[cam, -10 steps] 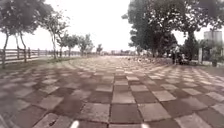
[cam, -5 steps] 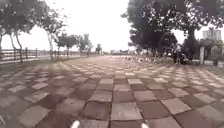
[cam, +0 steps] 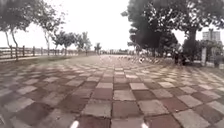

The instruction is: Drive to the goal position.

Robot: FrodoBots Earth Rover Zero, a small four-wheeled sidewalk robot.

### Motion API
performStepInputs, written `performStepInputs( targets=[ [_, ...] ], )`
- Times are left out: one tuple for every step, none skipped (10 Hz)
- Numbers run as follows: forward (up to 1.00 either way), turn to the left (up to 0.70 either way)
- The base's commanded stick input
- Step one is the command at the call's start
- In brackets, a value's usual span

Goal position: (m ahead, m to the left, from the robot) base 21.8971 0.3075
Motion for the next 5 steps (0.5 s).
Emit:
performStepInputs(
  targets=[
    [0.7,0.0],
    [0.7,0.0],
    [0.7,0.0],
    [0.7,0.11],
    [0.7,0.27]
  ],
)
